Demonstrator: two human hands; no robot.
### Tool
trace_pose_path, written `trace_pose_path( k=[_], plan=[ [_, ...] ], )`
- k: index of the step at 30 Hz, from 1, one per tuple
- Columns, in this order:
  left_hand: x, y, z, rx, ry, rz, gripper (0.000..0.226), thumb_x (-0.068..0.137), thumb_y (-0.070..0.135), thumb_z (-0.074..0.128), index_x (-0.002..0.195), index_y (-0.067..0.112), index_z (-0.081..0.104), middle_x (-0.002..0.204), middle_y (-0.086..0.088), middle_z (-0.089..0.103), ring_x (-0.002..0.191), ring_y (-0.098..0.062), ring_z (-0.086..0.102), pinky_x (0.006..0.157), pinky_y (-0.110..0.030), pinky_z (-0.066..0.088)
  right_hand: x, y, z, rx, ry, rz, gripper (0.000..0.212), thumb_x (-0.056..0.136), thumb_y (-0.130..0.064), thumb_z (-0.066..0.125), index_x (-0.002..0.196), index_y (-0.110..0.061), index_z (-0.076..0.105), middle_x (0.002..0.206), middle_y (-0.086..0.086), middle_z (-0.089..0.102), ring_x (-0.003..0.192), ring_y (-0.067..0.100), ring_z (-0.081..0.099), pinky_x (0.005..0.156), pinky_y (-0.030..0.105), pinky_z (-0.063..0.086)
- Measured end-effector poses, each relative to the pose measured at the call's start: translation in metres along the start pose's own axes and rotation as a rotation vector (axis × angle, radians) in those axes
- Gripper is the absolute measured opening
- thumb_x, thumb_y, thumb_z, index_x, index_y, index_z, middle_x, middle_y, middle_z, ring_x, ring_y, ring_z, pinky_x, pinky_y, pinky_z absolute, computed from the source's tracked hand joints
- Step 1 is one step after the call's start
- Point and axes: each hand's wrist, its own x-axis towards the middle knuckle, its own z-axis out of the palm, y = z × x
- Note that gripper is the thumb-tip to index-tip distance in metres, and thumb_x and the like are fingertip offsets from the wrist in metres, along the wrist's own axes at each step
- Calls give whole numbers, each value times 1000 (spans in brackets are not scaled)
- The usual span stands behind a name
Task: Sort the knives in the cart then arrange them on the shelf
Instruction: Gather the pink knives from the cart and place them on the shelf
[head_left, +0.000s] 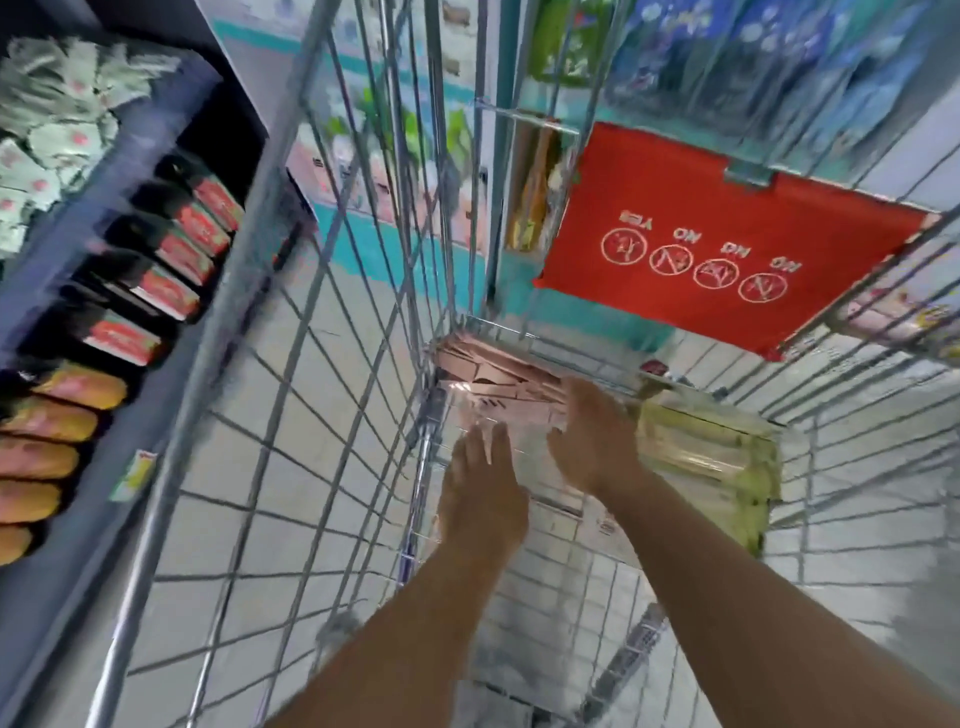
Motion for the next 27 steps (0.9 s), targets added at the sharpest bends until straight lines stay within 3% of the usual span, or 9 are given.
trace_pose_path(
  k=[5,8,10,13,16,18,20,23,27],
  plan=[
    [19,-9,14,20,35,-42,82,96,46,44,151,19,-11,157,-9,6,142,-31,15,117,-40,19,38,4,15,-60,4,20,50,90,-14,50,137,-11,34,138,12,42,129,32,38,105,44,36],
    [23,-11,19,22,40,-50,95,93,53,44,147,12,-21,155,-13,11,141,-32,16,117,-40,20,49,4,23,-80,12,18,45,96,-28,49,137,-15,37,135,11,41,125,32,42,101,44,38],
    [24,-12,22,-11,29,-67,98,92,51,48,146,9,-23,153,-15,14,141,-32,17,117,-39,20,50,5,26,-98,34,-9,40,96,-31,51,132,-17,42,128,11,43,118,33,47,95,43,42],
    [23,-14,30,-88,136,-80,97,90,35,54,148,10,-19,141,-10,31,130,-27,31,109,-35,29,43,4,27,-113,22,-61,36,94,-17,51,130,-17,48,120,13,49,110,34,54,87,38,46],
    [22,-17,36,-167,179,-111,85,87,21,52,151,11,-3,130,-9,39,118,-24,41,101,-33,37,32,2,24,-105,24,-36,30,94,-18,52,123,-14,56,115,14,57,104,33,59,80,34,47],
    [21,-19,40,-184,165,-137,67,84,12,47,145,11,20,133,-9,40,117,-23,42,96,-32,41,23,0,23,-22,-1,-15,22,94,-24,54,111,-13,64,102,12,64,95,31,62,74,34,47],
    [18,-19,39,-184,157,-157,62,85,7,43,145,12,25,141,-8,34,122,-22,42,96,-30,42,13,-1,23,73,-41,-1,21,94,-30,53,97,-12,65,85,7,62,81,26,59,64,30,39],
    [14,-14,31,-317,137,-267,59,92,5,42,145,6,16,144,-12,35,125,-26,48,97,-33,45,3,-2,28,119,-50,21,30,96,-36,49,99,-9,63,95,11,65,92,30,58,67,27,31],
    [15,-13,21,-341,89,-373,35,94,10,42,129,7,38,128,-12,51,112,-30,57,85,-40,47,2,-1,34,144,-34,69,38,97,-40,46,105,-8,63,104,12,66,100,31,58,68,27,30]
  ],
)
